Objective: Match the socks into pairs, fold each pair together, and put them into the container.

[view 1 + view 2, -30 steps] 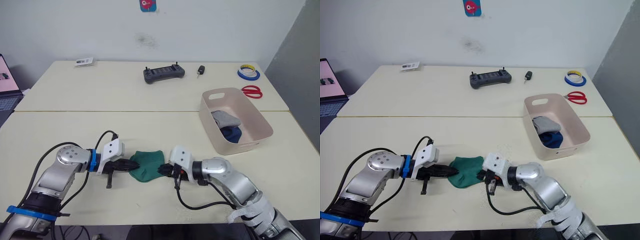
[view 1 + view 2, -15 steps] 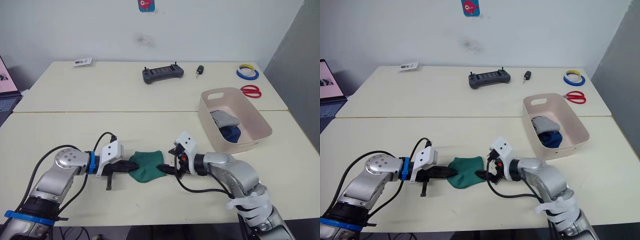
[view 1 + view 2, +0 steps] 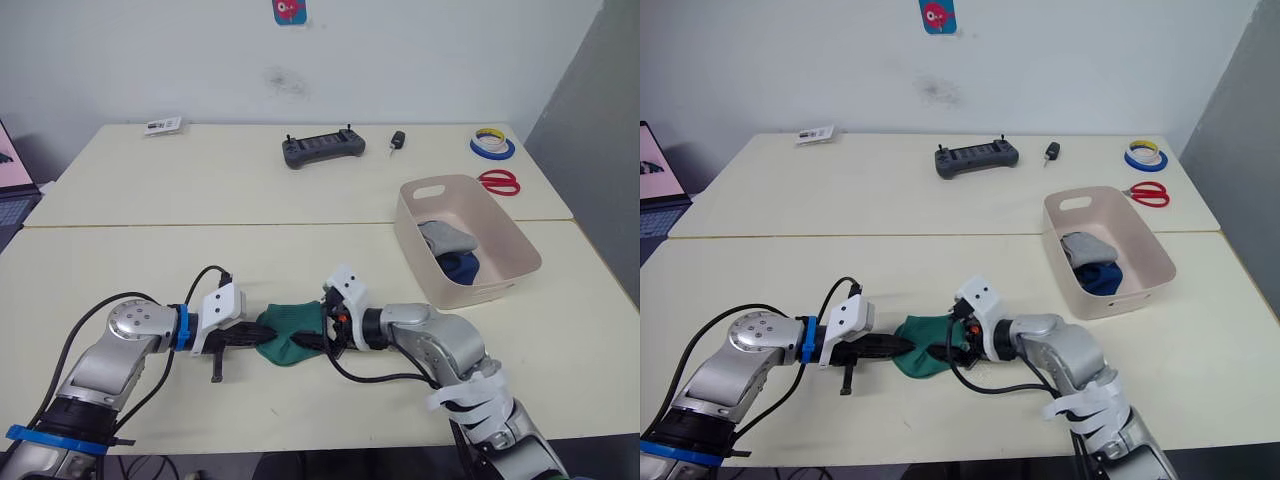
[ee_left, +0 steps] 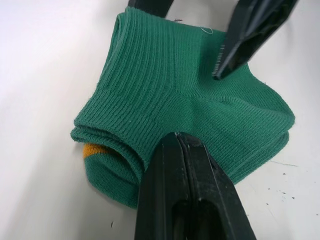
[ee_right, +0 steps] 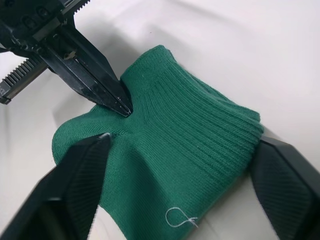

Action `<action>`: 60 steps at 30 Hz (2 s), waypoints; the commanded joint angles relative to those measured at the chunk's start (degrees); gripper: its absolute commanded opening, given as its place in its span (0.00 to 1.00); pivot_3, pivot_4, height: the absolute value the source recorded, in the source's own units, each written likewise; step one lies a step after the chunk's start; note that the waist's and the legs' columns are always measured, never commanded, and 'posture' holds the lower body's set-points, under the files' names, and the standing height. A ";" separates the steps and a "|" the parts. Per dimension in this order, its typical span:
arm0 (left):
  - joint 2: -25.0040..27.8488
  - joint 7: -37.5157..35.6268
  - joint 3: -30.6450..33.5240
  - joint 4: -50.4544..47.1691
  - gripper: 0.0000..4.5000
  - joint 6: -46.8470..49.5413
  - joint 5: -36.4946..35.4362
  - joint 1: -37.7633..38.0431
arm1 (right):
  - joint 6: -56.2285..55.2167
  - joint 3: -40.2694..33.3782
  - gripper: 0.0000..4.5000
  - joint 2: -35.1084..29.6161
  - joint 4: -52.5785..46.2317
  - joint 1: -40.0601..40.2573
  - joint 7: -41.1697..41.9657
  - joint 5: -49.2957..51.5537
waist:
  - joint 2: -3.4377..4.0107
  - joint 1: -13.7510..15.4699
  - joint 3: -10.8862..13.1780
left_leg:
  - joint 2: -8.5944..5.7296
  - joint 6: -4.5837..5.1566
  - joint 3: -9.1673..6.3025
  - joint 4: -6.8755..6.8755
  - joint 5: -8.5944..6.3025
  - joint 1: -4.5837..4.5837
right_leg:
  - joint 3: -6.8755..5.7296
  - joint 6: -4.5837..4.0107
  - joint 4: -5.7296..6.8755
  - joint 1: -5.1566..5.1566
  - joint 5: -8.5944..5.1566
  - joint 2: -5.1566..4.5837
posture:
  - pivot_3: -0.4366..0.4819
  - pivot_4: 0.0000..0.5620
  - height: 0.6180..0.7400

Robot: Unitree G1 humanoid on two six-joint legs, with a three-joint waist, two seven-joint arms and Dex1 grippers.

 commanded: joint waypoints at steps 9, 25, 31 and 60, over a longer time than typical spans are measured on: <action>0.44 1.19 -0.97 2.46 0.00 -0.24 2.71 3.34 | -3.56 -0.85 0.02 -0.03 -0.72 -1.50 -0.05 0.84 | 0.01 -0.02 0.00 | 0.01 0.00 0.01 -0.01 0.00 0.00 | 0.01 0.00 0.00 -0.01 0.00 0.00 | 0.48 0.27 1.00; 7.34 0.07 15.00 -14.53 0.55 34.75 -28.66 -5.86 | -5.86 -6.83 0.00 -6.75 -19.53 -1.13 -0.77 3.57 | -0.17 0.68 0.18 | -0.01 -0.01 -0.13 0.07 0.01 -0.38 | -0.19 0.01 -0.03 -0.20 0.00 -0.05 | 0.48 0.27 1.00; 5.64 3.74 15.40 -16.90 0.98 45.50 -37.45 -15.31 | -1.45 -22.53 0.00 -14.30 -27.65 -3.18 -1.00 10.09 | -0.19 0.74 0.20 | -0.04 -0.01 -0.09 0.06 0.01 -0.38 | -0.16 0.02 -0.09 -0.17 0.00 -0.07 | 0.48 0.27 1.00; -2.89 8.35 7.44 -19.03 1.00 40.51 -30.82 -29.52 | -94.12 -6.23 0.00 -50.48 36.32 -14.89 12.28 -33.80 | -0.13 0.57 0.44 | -0.03 -0.26 0.35 0.15 0.15 -0.38 | 0.14 0.02 -0.19 -0.17 0.01 -0.08 | 0.48 0.27 1.00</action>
